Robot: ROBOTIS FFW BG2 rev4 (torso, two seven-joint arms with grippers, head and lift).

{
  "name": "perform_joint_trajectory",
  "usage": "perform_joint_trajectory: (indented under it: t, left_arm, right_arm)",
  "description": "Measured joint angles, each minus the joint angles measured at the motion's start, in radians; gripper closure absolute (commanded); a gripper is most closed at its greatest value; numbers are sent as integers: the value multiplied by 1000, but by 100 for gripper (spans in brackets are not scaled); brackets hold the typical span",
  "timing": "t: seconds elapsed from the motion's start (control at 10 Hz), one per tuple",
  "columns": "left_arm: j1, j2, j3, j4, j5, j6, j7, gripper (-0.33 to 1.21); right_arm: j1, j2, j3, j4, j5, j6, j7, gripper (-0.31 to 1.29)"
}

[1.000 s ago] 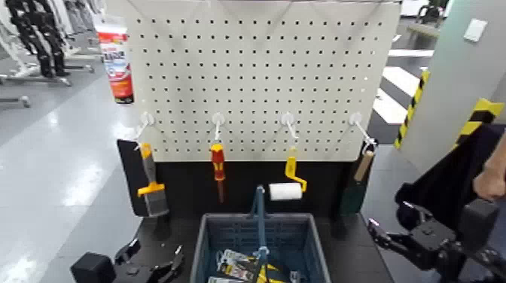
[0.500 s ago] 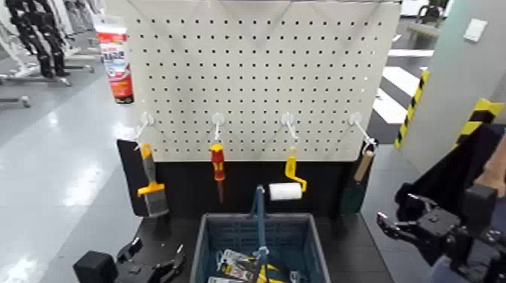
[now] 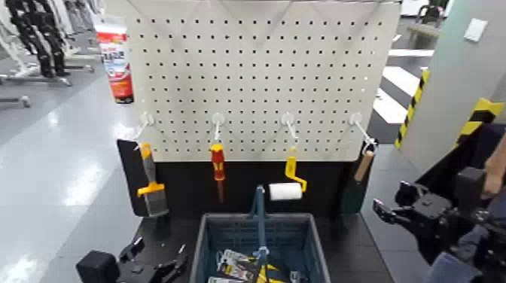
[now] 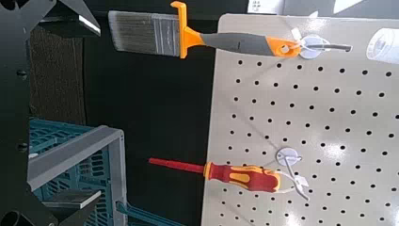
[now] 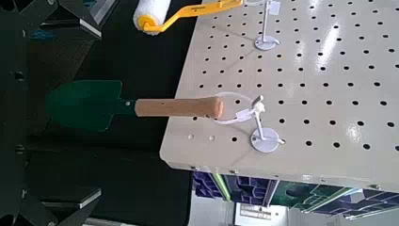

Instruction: Put the tool with the wooden handle into the crate.

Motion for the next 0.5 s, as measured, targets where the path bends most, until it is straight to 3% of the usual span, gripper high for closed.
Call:
perform_joint_trajectory:
  t: [0.5]
  left_arm:
    - [-10, -9, 1, 18, 0, -12, -9, 10]
  right_arm:
    - [-129, -11, 83, 187, -12, -81, 3, 14]
